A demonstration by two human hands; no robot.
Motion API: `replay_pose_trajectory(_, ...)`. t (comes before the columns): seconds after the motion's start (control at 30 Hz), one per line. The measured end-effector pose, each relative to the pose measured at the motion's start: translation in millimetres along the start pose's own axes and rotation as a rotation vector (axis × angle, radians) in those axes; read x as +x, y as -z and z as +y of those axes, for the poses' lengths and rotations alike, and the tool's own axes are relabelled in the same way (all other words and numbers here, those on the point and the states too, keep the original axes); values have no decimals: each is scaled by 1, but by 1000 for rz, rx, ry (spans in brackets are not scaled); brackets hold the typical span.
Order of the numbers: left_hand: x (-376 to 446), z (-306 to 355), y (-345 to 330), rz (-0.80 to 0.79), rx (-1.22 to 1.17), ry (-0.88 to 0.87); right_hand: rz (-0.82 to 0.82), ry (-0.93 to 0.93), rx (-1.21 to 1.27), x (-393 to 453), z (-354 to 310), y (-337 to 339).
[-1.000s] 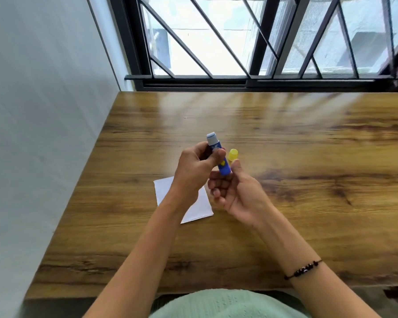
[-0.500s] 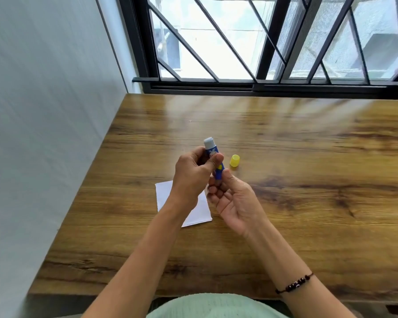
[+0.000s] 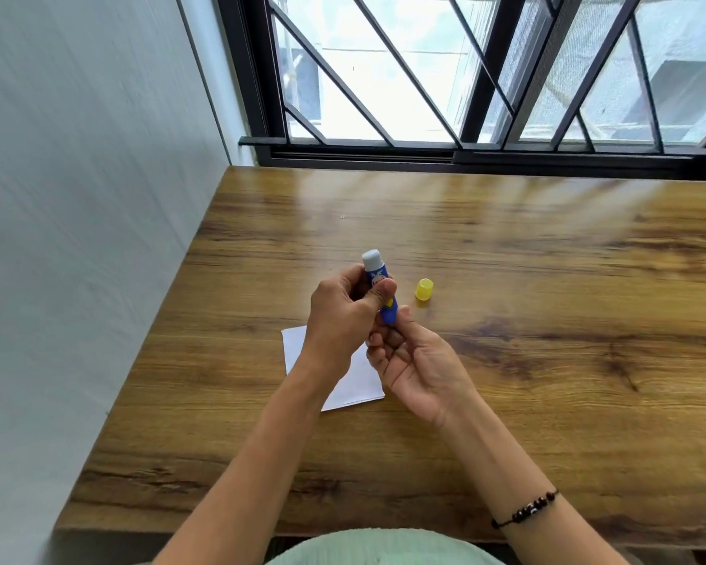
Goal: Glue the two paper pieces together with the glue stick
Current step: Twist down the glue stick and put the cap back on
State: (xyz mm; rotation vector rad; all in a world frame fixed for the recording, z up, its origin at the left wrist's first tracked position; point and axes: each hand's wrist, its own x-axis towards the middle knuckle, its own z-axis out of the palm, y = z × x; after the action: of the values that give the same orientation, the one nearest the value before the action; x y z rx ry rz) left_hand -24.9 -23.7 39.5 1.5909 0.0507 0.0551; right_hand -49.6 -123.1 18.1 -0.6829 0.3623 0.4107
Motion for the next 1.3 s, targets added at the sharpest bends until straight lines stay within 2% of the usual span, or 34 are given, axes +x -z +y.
replay_pose_trajectory(0.1,-1,0,5,2,21,2,-12,-1,-33,0,3,2)
replay_pose_trajectory(0.3,-5,1,9,18,57,7,-48,-119,-68,-2,8,-1)
replay_pose_trajectory(0.43,-7,1,11,22,77,-3,-42,-92,6,-2,11,-6)
replay_pose_trajectory(0.63,-5,2,10,6,110,16,-1,64,5,0,13,-6)
replay_pose_trajectory(0.87,-5,0,12,37,118,20,24,-58,-25,1,14,-8)
replay_pose_trajectory(1.17,-4,0,11,30,139,33,-13,69,54,2,8,-6)
replay_pose_trajectory(1.3,-4,0,9,29,139,26,-19,6,64,1,7,-5)
